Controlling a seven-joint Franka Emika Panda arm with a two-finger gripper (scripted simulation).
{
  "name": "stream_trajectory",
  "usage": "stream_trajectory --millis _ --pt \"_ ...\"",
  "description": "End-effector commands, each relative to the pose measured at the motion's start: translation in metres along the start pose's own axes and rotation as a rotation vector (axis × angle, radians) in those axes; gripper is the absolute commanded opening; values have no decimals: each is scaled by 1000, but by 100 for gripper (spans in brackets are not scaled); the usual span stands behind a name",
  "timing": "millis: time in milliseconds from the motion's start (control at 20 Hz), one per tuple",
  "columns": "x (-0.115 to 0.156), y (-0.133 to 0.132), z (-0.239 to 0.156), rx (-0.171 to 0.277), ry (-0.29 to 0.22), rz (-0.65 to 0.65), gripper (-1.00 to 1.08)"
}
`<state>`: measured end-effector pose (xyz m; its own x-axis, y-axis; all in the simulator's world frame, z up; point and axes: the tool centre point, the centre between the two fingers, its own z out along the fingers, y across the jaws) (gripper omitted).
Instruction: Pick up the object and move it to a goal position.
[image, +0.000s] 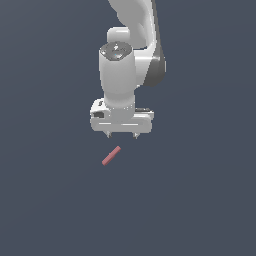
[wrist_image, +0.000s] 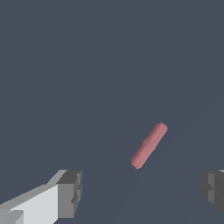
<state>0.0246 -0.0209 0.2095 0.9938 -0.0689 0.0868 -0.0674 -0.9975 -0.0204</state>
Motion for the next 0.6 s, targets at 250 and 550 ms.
stream_trajectory --millis 250,550 --pt "-1 5 12 1 -8 55 100" --pt "-3 14 36 -1 -23 169 100"
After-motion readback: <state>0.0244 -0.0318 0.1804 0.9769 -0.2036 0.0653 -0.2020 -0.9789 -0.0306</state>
